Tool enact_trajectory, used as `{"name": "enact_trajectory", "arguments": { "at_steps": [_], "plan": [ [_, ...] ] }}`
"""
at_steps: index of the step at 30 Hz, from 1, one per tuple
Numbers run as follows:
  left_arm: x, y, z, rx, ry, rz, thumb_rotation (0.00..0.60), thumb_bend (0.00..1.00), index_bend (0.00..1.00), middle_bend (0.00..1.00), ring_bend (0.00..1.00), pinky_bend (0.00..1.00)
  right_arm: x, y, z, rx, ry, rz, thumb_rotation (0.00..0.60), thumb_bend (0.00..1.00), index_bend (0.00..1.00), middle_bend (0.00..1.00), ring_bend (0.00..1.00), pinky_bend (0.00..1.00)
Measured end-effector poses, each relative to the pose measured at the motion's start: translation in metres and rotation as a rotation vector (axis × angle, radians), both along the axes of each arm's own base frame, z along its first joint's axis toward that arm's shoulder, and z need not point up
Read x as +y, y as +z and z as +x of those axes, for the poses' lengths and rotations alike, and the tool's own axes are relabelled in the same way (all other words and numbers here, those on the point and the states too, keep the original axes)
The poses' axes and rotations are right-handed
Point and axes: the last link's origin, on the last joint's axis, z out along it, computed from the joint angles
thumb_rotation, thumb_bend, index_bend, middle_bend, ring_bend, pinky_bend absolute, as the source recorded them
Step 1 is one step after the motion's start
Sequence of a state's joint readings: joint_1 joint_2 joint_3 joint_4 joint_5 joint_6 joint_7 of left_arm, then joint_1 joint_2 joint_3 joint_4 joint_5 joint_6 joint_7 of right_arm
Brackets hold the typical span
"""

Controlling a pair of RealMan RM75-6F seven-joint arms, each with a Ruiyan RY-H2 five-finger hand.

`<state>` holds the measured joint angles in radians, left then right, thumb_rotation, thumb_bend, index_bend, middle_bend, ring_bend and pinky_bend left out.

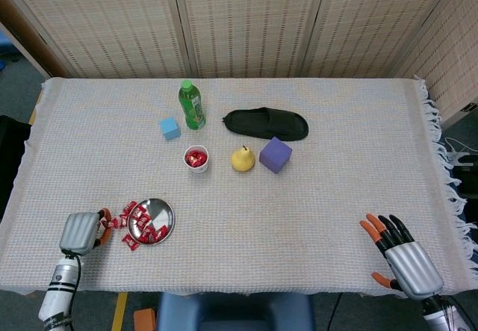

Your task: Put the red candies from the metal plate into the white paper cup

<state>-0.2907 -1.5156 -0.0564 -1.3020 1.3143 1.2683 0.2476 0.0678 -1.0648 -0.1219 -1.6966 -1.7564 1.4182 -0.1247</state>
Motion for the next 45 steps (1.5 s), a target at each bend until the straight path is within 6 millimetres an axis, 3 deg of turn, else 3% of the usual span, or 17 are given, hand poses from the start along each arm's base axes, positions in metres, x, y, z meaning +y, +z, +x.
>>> {"name": "enact_trajectory", "arguments": {
  "at_steps": [8, 15, 21, 30, 37, 45],
  "plan": [
    [0.028, 0.016, 0.053, -0.093, -0.112, 0.080, 0.600, 0.39, 0.49, 0.96, 0.98, 1.00, -0.005, -0.007, 0.000, 0.015, -0.011, 0.014, 0.600, 0.05, 0.00, 0.00, 0.00, 0.00],
    [0.075, -0.007, 0.126, -0.037, -0.276, 0.005, 0.600, 0.39, 0.49, 0.96, 0.98, 1.00, -0.016, -0.012, -0.003, 0.021, -0.042, 0.011, 0.600, 0.05, 0.00, 0.00, 0.00, 0.00],
    [0.114, -0.023, 0.171, -0.031, -0.318, -0.014, 0.600, 0.39, 0.49, 0.96, 0.98, 1.00, -0.023, -0.009, -0.007, 0.012, -0.073, -0.004, 0.600, 0.05, 0.00, 0.00, 0.00, 0.00],
    [0.164, -0.041, 0.189, 0.016, -0.275, -0.010, 0.600, 0.39, 0.48, 0.96, 0.98, 1.00, -0.033, 0.002, -0.014, -0.019, -0.117, -0.032, 0.600, 0.05, 0.00, 0.00, 0.00, 0.00],
    [0.181, -0.061, 0.203, 0.036, -0.275, -0.030, 0.600, 0.39, 0.45, 0.96, 0.98, 1.00, -0.033, 0.005, -0.016, -0.022, -0.127, -0.046, 0.600, 0.05, 0.00, 0.00, 0.00, 0.00],
    [0.176, -0.071, 0.209, 0.041, -0.268, -0.049, 0.600, 0.39, 0.08, 0.95, 0.98, 1.00, -0.029, 0.007, -0.014, -0.033, -0.107, -0.054, 0.600, 0.05, 0.00, 0.00, 0.00, 0.00]
  ]
}}
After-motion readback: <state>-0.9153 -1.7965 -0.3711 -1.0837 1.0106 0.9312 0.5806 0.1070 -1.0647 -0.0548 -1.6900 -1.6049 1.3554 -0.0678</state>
